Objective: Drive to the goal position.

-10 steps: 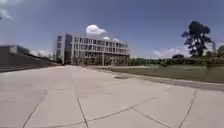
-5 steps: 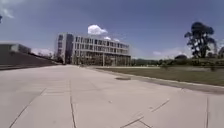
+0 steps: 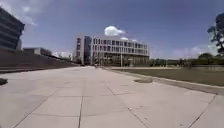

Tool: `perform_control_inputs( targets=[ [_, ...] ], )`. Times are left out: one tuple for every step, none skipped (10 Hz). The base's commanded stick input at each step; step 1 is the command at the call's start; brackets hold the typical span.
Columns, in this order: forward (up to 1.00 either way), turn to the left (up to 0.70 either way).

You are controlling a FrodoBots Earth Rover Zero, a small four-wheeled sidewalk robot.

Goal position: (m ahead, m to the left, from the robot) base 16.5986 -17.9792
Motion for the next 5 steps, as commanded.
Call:
perform_control_inputs(
  targets=[
    [0.5,0.01],
    [0.5,0.01],
    [0.36,0.01],
    [0.3,0.01],
    [0.3,0.01]
  ],
)
